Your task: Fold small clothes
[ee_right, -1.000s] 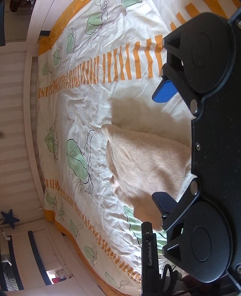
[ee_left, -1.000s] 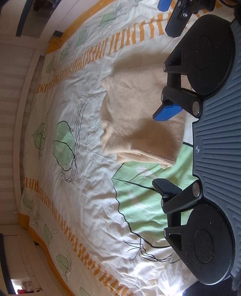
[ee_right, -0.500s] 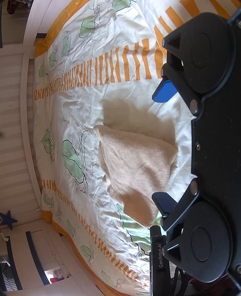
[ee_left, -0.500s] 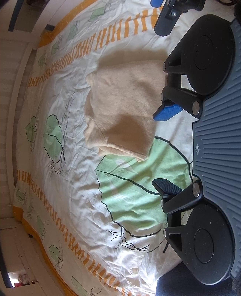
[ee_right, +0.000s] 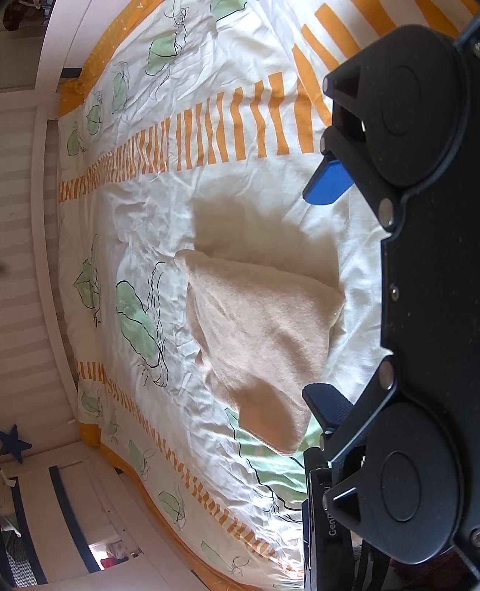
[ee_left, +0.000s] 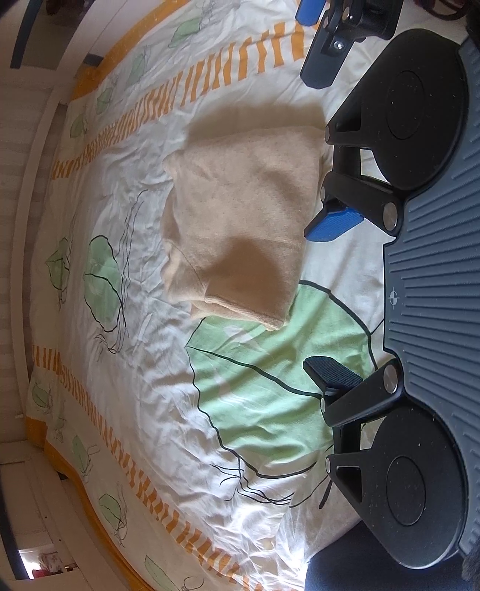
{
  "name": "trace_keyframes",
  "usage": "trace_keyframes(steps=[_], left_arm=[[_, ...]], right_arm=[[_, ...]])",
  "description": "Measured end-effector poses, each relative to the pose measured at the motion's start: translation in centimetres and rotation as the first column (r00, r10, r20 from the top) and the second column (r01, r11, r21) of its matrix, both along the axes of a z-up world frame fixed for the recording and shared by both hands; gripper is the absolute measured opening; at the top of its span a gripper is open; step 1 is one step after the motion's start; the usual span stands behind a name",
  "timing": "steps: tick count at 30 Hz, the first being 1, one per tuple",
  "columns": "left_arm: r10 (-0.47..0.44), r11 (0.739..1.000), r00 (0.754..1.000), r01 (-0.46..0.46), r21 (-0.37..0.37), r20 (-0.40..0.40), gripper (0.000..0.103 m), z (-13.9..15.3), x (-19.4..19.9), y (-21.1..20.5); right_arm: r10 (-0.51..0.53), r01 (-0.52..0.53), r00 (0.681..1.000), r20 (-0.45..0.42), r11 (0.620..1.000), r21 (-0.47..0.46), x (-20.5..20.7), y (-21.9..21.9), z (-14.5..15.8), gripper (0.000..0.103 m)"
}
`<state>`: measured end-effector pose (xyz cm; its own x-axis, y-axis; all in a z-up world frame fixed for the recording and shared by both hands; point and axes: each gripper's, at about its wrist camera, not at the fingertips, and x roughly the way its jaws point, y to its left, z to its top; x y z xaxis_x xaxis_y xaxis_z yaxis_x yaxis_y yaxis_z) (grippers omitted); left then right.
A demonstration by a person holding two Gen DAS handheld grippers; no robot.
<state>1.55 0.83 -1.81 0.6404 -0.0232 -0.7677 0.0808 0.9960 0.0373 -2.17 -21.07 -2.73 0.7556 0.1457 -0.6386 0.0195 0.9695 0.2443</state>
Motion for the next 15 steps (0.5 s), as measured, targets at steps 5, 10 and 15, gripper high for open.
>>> trace_keyframes(steps=[5,10,15], left_arm=[[-0.017,1.0,1.0,0.017,0.001,-0.008,0.067,-0.14,0.1,-0.37],[-0.027,1.0,1.0,0.027,0.005,-0.01,0.067,-0.35,0.27,-0.46],[-0.034,0.999,0.999,0.034,0.008,-0.019,0.067,-0.47,0.51,-0.54]], right_arm=[[-0.002,0.002,1.0,-0.011,1.0,0.007,0.25,-0.06,-0.26,0.103],[-0.005,0.005,1.0,-0.02,1.0,0.014,0.47,-0.06,-0.52,0.103],[-0.005,0.006,0.999,-0.033,1.0,0.019,0.73,-0.08,-0.82,0.103]])
